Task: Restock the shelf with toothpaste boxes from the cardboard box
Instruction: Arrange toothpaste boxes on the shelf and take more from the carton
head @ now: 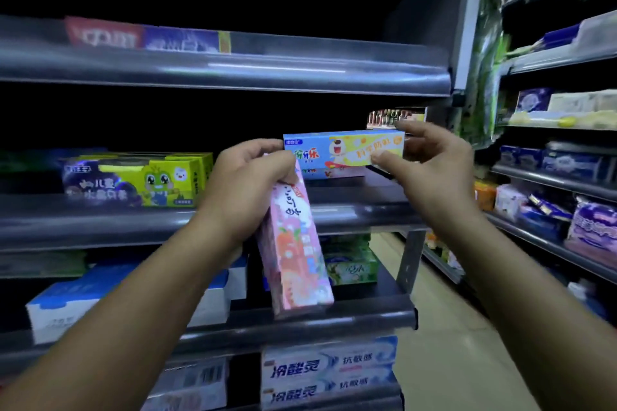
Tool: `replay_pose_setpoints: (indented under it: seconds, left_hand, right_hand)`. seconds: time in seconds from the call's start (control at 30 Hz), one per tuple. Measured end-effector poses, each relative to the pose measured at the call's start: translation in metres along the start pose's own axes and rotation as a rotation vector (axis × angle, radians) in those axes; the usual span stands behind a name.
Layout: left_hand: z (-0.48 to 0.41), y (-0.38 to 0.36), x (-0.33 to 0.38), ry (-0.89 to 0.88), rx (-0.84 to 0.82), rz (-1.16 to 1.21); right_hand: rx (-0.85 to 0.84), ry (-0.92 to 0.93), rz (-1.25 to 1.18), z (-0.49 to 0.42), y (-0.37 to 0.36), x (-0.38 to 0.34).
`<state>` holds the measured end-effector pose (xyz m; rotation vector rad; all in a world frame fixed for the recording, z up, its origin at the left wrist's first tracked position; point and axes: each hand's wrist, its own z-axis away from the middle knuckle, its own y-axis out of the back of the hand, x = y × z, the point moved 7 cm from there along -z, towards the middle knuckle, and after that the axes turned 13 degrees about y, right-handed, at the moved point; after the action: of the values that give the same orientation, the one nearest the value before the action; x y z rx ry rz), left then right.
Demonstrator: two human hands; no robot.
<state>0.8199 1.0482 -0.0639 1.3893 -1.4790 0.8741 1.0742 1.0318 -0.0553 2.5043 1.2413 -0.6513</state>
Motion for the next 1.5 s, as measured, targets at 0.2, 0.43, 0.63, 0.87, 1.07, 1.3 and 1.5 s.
replay_pose_setpoints:
  seconds: [0.2,0.43,0.63,0.87,1.07,1.3,1.5]
  left_hand:
    - [-0.011,-0.016,0.0,0.102,0.044,-0.317]
    - [-0.011,-0.029,-0.005,0.347,-0.05,-0.417]
    - [-0.008,-0.028,-0.009,0.364,-0.042,-0.383]
    - [0.004,0.001,0.001,0.029,0.208,-0.176]
    - [0.02,0.007,-0.004,-0.092,0.165,0.04]
    - [0.022,-0.004,-0.018,-0.14,0.041,0.147]
    - [0.018,-0.007,-0.008,-0.226,0.159,0.049]
  right_hand:
    - [-0.038,-0.047,0.245,-0.005,0.002,0.034]
    - [-0.166,-0.205,0.378,-0.01,0.0,0.051]
    - [-0.178,-0.218,0.349,-0.005,-0.001,0.052]
    - [-0.005,0.102,0.429,0.025,0.024,-0.012]
    - [-0.3,-0.202,-0.173,0.098,-0.001,-0.048]
    - [-0.289,-0.336,-0.347,0.118,-0.007,-0.045]
    - [-0.16,-0.262,-0.342,0.103,0.009,-0.033]
